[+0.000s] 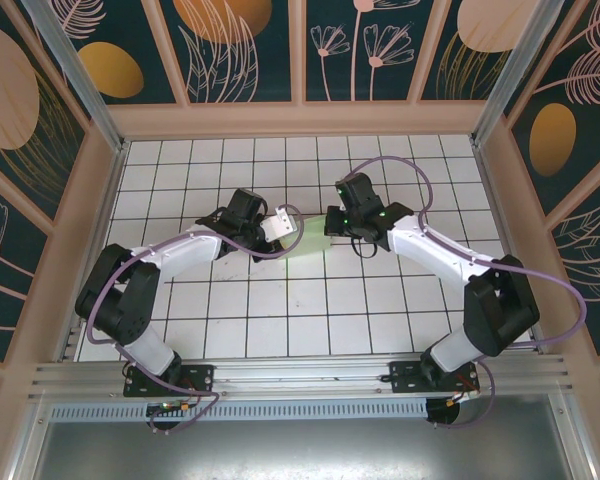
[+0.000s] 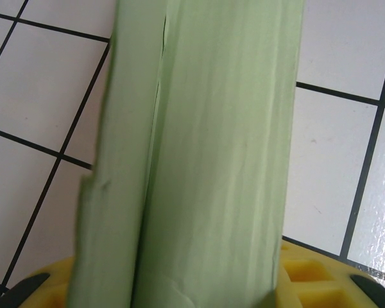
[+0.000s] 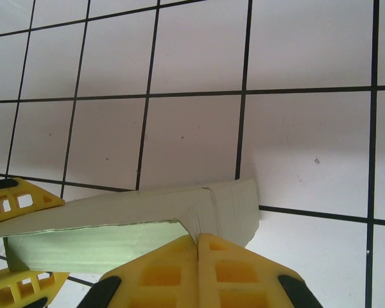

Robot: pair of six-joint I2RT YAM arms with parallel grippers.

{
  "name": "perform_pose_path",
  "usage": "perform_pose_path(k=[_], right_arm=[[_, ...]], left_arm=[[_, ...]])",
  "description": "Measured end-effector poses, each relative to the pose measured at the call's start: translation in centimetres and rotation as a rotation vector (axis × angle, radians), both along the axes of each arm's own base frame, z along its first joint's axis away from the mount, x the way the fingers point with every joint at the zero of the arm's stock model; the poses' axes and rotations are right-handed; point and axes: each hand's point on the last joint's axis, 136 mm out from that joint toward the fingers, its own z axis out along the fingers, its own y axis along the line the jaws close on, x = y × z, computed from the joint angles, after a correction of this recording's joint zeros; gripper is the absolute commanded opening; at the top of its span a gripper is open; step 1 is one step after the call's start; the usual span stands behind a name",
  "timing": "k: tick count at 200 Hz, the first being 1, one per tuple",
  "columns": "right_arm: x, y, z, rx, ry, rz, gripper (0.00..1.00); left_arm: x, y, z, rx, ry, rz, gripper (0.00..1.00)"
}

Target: Fold the paper box

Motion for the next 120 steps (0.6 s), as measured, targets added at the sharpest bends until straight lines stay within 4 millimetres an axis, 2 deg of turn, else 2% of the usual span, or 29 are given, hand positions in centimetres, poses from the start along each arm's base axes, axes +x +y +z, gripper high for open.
perform_pose_path(k=[120], right_arm=[[0.3, -0.3, -1.0, 0.015, 0.005, -0.025, 0.0]], left_arm=[[0.3, -0.2, -0.1, 0.004, 0.0, -0.002, 0.36]])
